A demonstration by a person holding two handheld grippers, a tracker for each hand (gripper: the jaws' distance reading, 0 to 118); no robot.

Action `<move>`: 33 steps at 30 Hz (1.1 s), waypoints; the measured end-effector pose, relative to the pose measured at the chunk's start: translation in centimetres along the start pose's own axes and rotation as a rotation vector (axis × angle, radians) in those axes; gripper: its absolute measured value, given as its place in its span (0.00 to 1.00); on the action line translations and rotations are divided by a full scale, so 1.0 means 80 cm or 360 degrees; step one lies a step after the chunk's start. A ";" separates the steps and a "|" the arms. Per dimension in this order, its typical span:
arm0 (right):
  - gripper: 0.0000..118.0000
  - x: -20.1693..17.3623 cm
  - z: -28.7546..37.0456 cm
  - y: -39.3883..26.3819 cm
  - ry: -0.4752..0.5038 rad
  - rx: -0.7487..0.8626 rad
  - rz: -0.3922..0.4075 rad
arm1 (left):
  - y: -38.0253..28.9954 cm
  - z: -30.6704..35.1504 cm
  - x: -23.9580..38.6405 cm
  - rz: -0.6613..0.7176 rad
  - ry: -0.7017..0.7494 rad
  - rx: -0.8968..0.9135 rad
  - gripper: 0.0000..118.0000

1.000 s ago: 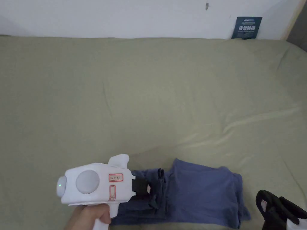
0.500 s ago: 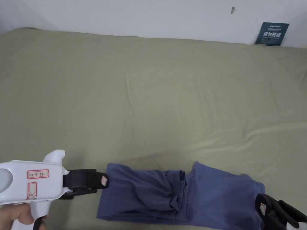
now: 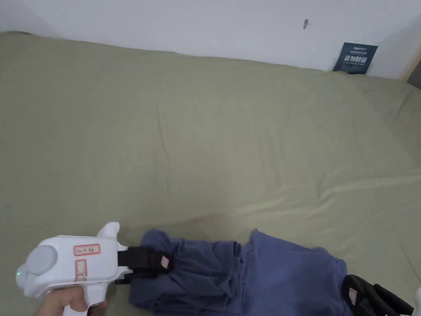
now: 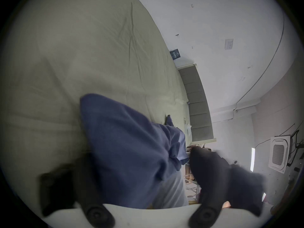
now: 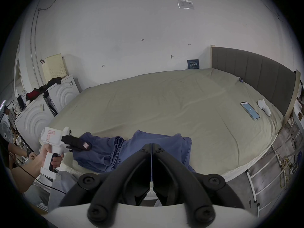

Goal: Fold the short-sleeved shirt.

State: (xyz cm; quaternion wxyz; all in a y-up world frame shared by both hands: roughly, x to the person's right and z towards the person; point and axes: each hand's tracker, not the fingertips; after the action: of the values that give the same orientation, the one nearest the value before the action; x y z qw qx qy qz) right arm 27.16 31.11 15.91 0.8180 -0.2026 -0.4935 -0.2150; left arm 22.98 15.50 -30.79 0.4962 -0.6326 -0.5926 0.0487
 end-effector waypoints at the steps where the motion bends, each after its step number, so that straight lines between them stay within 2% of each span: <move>1: 0.03 0.001 0.000 0.001 0.0005 0.0007 0.0002 | 0.007 -0.010 -0.014 0.0012 -0.0082 -0.0034 0.10; 2: 0.03 0.002 0.000 0.003 0.0005 0.0010 0.0005 | 0.005 0.012 -0.003 0.0035 -0.0146 0.0028 0.10; 3: 0.03 0.003 0.001 0.004 0.0006 0.0015 0.0010 | 0.034 0.024 -0.039 0.0084 -0.0130 0.0063 0.10; 4: 0.03 0.003 0.002 0.006 0.0009 0.0022 0.0016 | 0.008 0.028 0.000 0.0062 -0.0123 0.0078 0.10; 5: 0.03 0.004 0.003 0.007 0.0012 0.0031 0.0017 | 0.017 0.043 -0.003 0.0055 -0.0073 0.0148 0.10; 6: 0.03 0.006 0.002 0.009 0.0019 0.0033 0.0012 | -0.035 0.035 0.036 0.0006 -0.0048 0.0139 0.10; 8: 0.03 0.007 -0.001 0.013 0.0041 0.0032 0.0023 | -0.015 0.072 0.027 0.0025 -0.0043 0.0185 0.10; 14: 0.03 0.005 -0.005 0.020 0.0079 0.0068 0.0060 | -0.003 0.202 0.020 0.0039 0.0271 0.0402 0.10; 18: 0.03 0.001 -0.010 0.016 0.0116 0.0070 0.0066 | -0.002 0.248 0.061 -0.0067 0.0554 0.0456 0.10; 22: 0.03 -0.002 -0.005 0.010 0.0144 0.0064 0.0052 | 0.004 0.226 0.105 -0.0236 0.0679 0.0376 0.10; 27: 0.03 0.005 0.012 0.006 0.0133 0.0096 0.0056 | -0.006 0.165 0.202 -0.0509 0.1068 0.0264 0.10; 29: 0.03 0.011 0.018 0.006 0.0119 0.0108 0.0039 | -0.011 0.137 0.235 -0.0652 0.1148 0.0216 0.10; 33: 0.03 0.026 0.024 0.005 0.0092 0.0121 -0.0001 | -0.028 0.074 0.279 -0.0757 0.1160 0.0089 0.10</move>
State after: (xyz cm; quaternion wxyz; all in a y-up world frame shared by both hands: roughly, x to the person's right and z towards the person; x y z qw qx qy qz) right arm 26.87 32.18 18.51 0.8390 -0.1650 -0.4776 -0.2019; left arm 24.15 36.27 -20.46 0.6873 -0.4407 -0.5064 -0.2773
